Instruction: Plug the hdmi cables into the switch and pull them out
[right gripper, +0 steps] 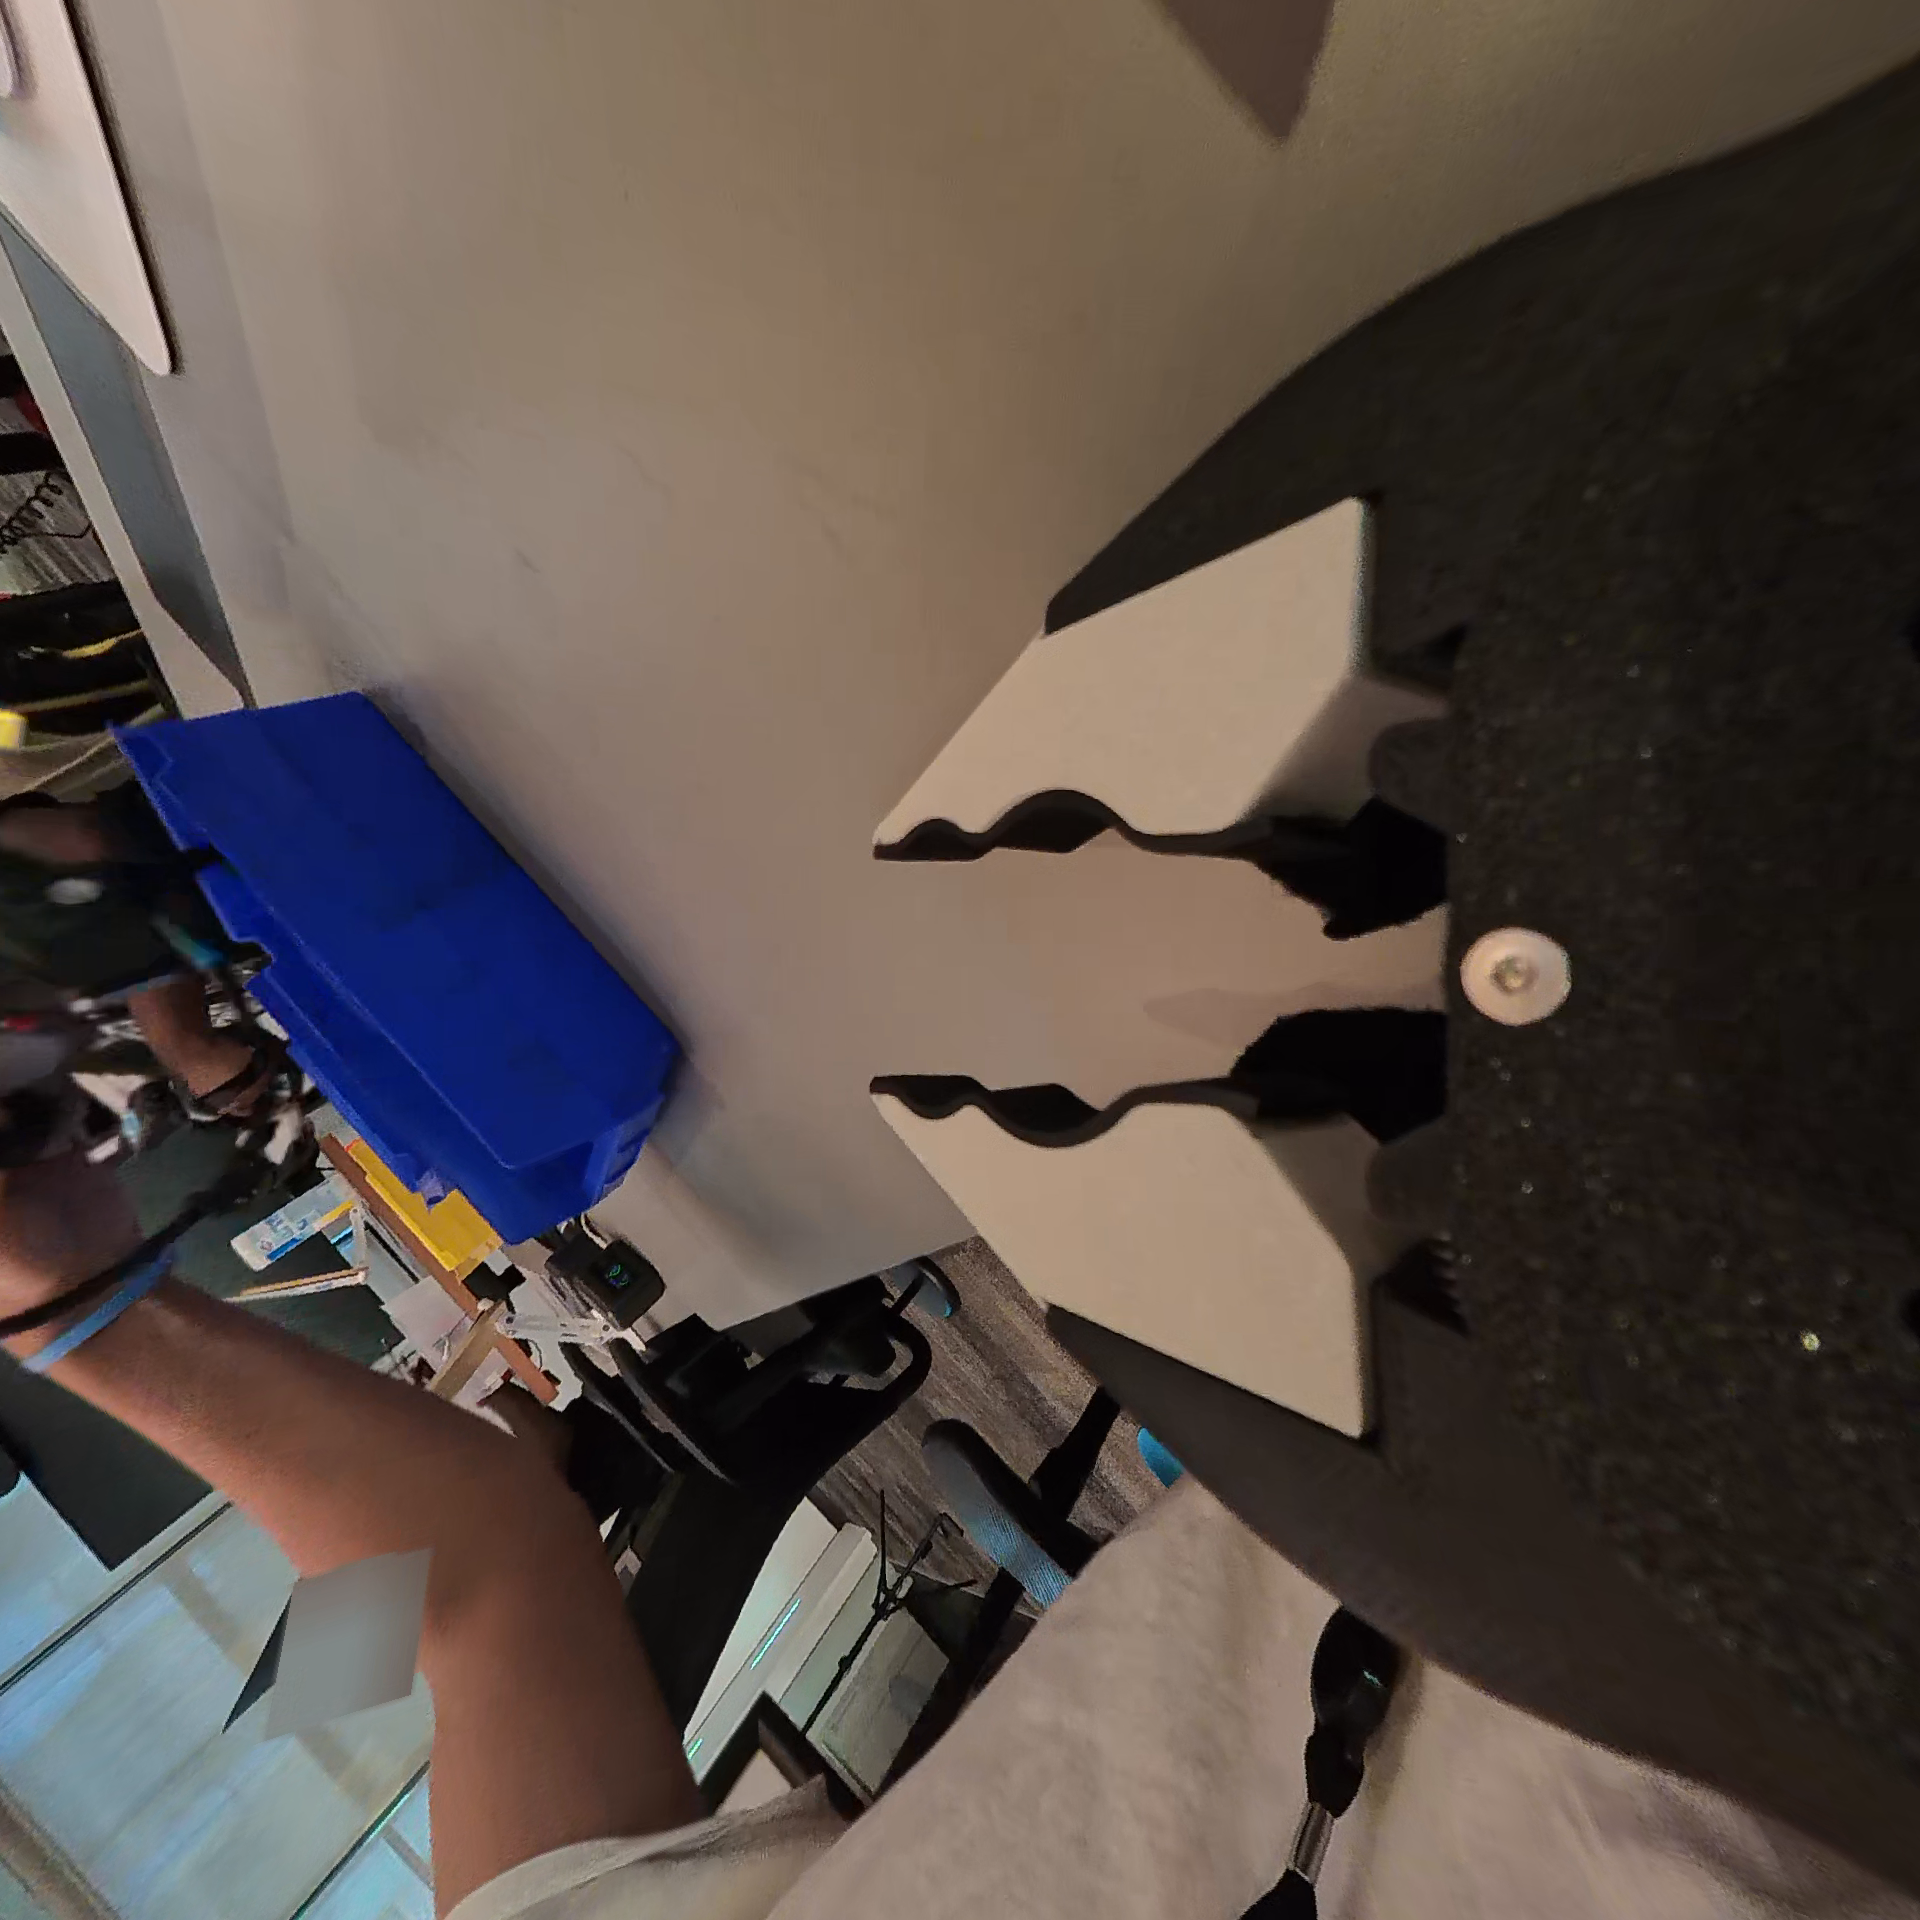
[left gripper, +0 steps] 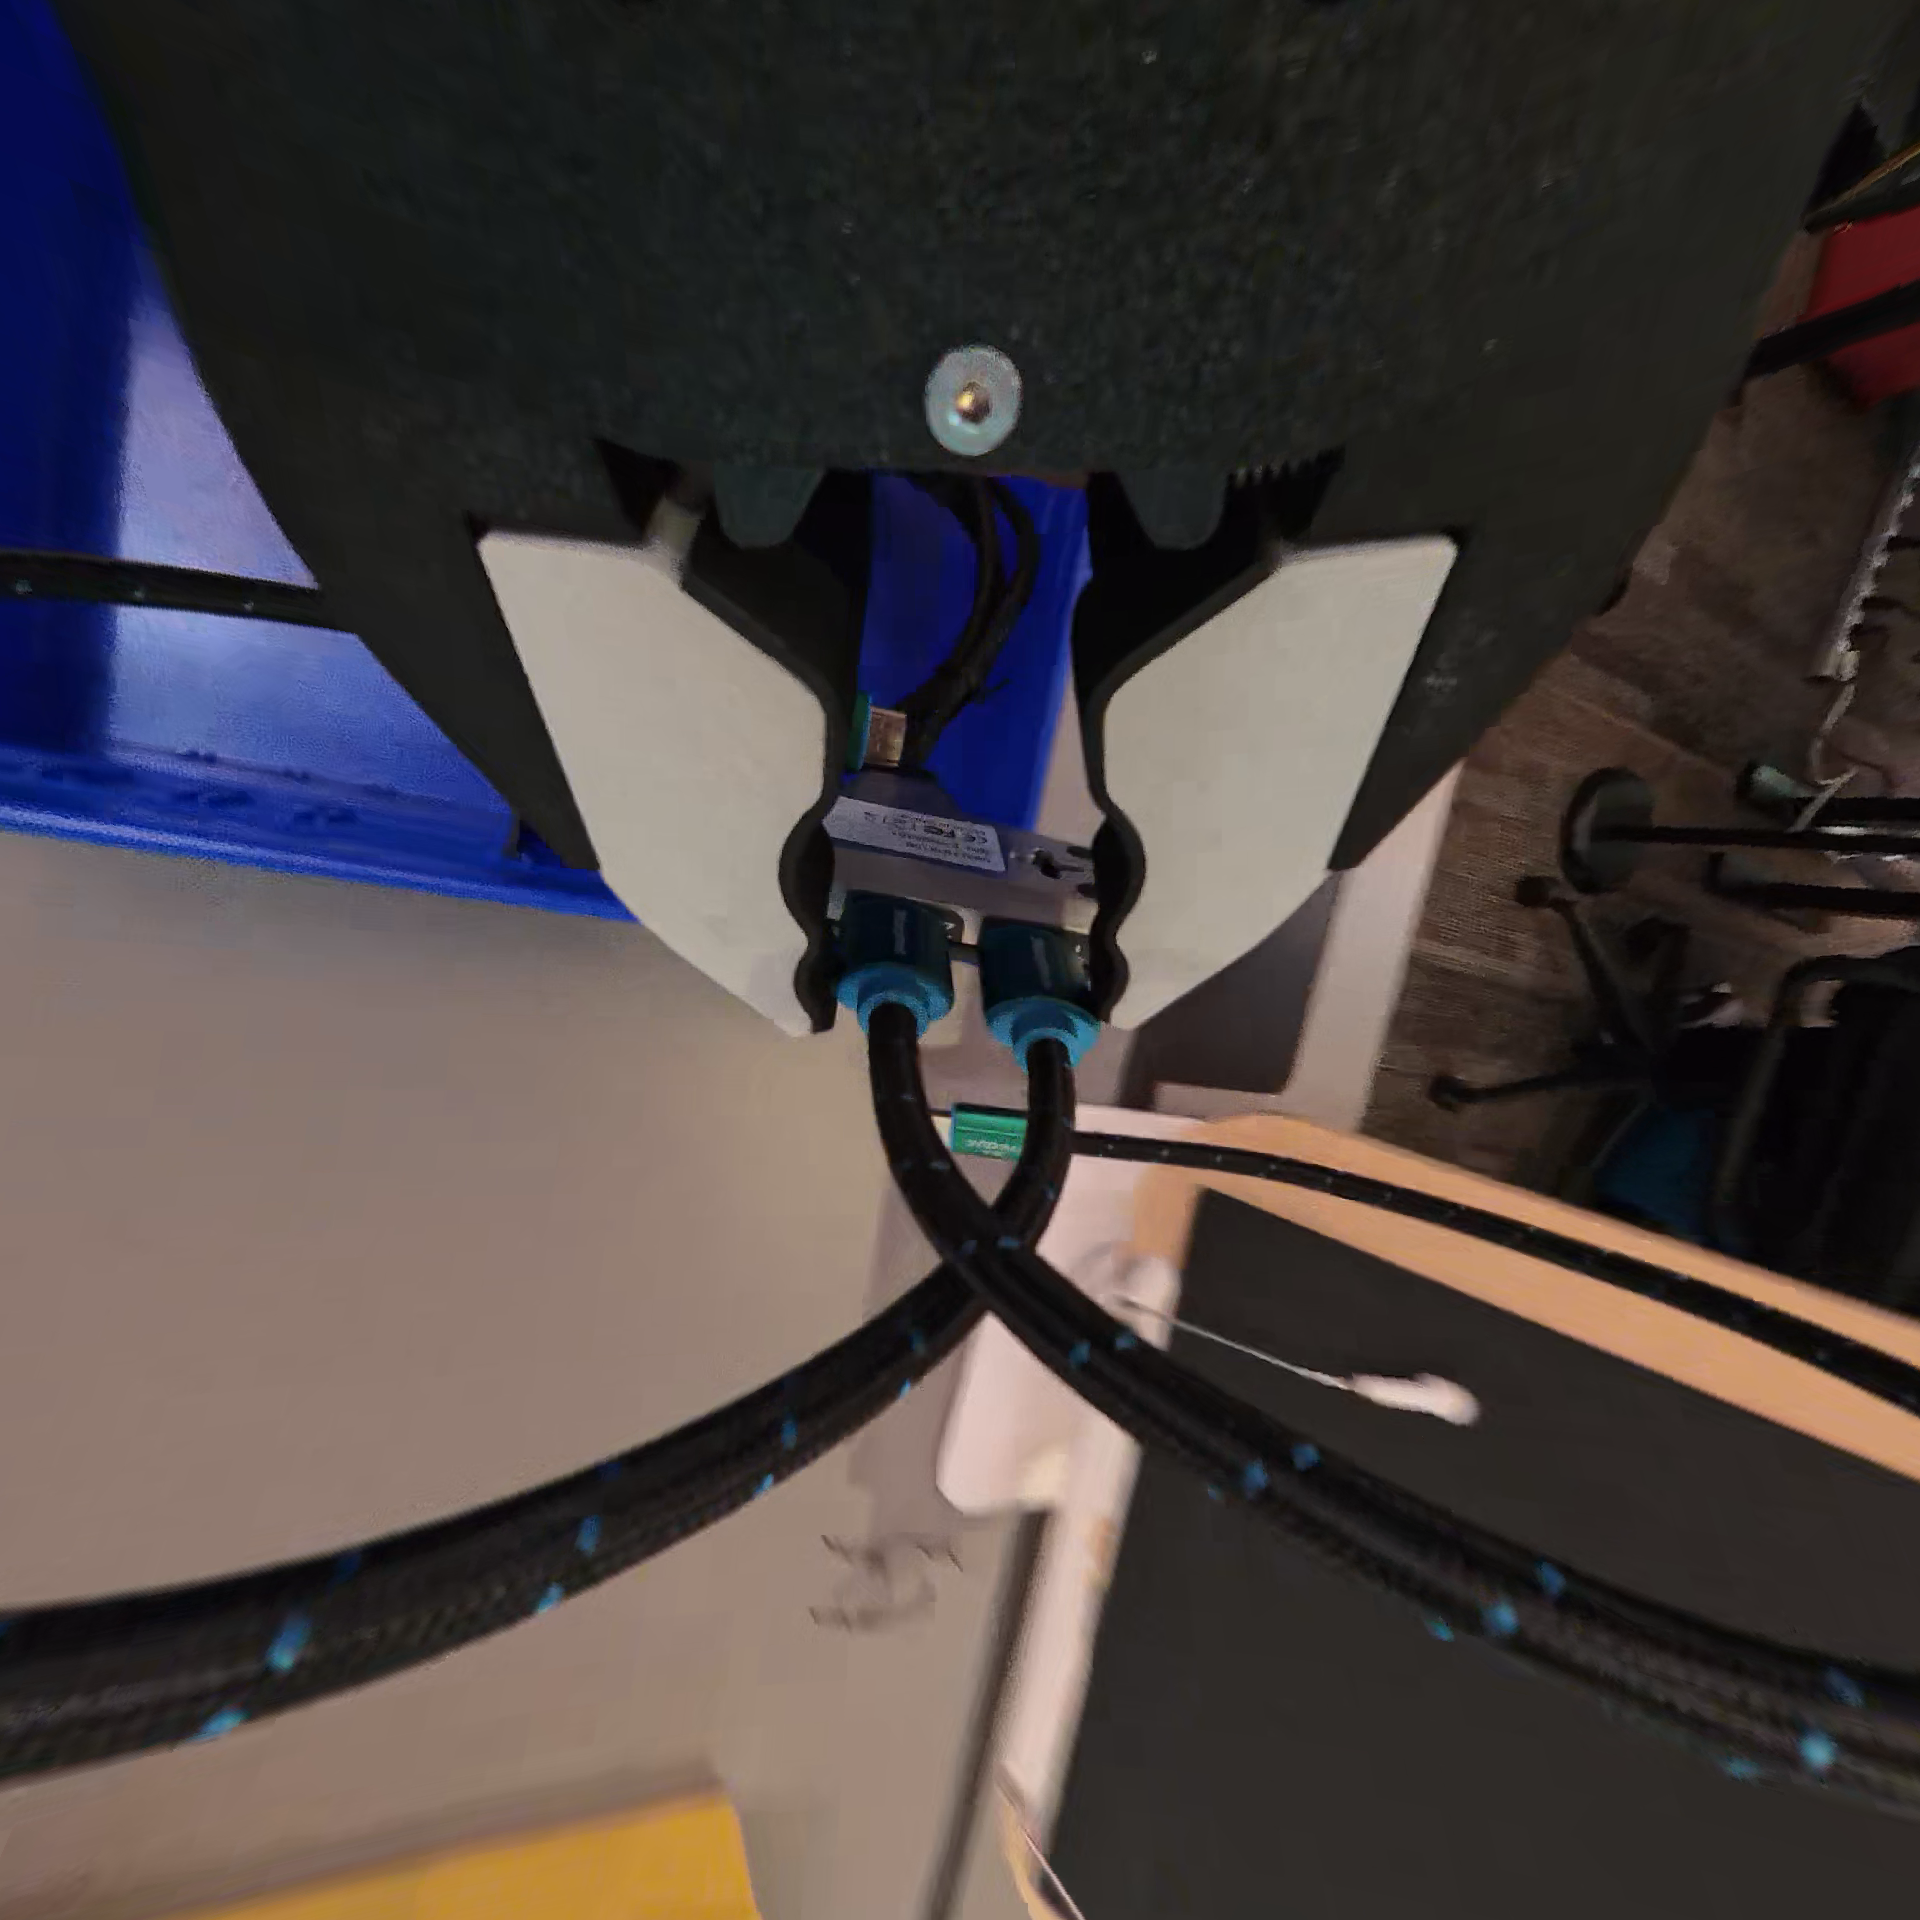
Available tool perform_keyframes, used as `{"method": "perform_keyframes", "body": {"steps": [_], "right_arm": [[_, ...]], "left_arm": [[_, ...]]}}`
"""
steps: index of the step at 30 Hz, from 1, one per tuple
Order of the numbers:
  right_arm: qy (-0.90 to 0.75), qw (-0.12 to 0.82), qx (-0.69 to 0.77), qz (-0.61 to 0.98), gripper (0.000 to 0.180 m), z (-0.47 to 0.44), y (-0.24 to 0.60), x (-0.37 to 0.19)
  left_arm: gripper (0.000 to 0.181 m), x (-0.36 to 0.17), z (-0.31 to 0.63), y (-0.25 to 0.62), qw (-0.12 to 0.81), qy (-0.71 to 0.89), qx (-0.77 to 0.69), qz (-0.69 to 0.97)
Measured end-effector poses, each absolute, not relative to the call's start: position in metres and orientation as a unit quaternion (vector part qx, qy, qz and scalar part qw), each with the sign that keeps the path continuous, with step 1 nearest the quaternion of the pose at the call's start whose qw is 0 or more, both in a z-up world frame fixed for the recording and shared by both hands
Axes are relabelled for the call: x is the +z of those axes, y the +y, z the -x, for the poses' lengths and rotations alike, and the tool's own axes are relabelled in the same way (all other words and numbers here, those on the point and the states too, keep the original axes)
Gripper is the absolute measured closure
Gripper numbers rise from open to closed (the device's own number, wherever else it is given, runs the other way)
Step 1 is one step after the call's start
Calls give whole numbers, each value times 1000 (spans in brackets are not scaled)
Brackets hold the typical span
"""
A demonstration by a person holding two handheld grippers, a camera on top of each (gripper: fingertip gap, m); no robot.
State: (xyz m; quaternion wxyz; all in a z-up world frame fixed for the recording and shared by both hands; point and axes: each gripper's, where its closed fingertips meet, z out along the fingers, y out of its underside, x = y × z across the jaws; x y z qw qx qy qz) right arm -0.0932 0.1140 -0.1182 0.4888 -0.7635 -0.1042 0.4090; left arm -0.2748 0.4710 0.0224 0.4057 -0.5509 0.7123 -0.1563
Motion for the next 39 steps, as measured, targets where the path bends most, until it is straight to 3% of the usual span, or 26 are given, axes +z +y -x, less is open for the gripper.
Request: {"method": "perform_keyframes", "body": {"steps": [9,13,17,18,22,25,27,29,31,39], "right_arm": [[-163,526,284,785,135,96,120,-115],[-179,582,170,775,127,87,149,-79],[-195,644,134,728,128,102,178,0],[-198,650,135,722,132,108,186,17],[-164,687,161,690,134,123,216,73],[-140,675,177,702,130,132,244,61],[-134,658,183,718,140,133,244,42],[-118,678,160,708,139,127,241,34],[-150,674,165,705,123,136,231,31],[-123,698,82,701,126,123,239,45]], "left_arm": [[135,229,286,459,633,552,-97,533],[137,262,259,424,674,505,-80,534],[143,238,212,368,655,520,-79,542],[163,228,202,354,652,523,-74,543],[164,174,155,298,623,541,-119,553],[164,123,126,273,593,549,-139,572],[164,104,122,273,593,525,-135,595],[165,97,121,271,593,496,-161,613],[165,91,116,269,591,488,-175,618],[166,89,95,248,598,493,-163,611]]}}
